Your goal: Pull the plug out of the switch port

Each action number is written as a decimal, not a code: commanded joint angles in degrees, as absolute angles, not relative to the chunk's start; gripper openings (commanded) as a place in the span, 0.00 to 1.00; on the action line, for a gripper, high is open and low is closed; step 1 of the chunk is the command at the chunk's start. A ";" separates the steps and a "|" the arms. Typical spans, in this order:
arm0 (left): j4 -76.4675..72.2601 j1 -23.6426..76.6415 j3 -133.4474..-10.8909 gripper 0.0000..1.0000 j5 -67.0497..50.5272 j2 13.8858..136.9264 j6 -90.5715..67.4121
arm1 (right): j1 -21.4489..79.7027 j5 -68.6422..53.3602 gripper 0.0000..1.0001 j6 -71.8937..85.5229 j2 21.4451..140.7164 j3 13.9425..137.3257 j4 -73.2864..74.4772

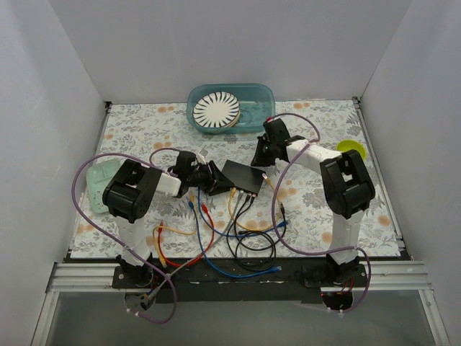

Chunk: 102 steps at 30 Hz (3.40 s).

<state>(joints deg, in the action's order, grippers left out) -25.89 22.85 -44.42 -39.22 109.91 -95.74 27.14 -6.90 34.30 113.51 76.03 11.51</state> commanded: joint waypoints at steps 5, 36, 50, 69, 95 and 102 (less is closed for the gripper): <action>-25.66 23.20 -40.17 0.39 -39.72 108.02 -93.95 | 29.53 -20.27 0.11 34.80 108.28 74.53 8.35; -23.29 24.70 -44.12 0.30 -33.92 113.73 -94.05 | 30.85 -18.72 0.09 31.73 116.89 72.86 13.36; -22.85 24.70 -44.38 0.04 -34.63 115.05 -92.73 | 30.85 -18.90 0.09 31.55 117.51 73.21 13.54; -22.76 24.70 -42.10 0.00 -35.07 112.07 -91.76 | 35.95 -12.57 0.09 25.49 110.65 69.96 19.51; -2.37 22.50 -34.18 0.36 -18.46 77.35 -89.30 | 34.37 -8.18 0.10 26.19 102.22 70.22 12.04; -7.37 20.57 -41.30 0.49 -24.42 81.46 -90.44 | 29.98 -9.75 0.11 29.61 106.52 76.63 12.31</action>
<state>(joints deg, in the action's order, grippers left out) -5.28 20.82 -37.60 -21.87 78.83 -90.17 32.58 -10.41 27.20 105.06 72.60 14.37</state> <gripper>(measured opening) 0.487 0.109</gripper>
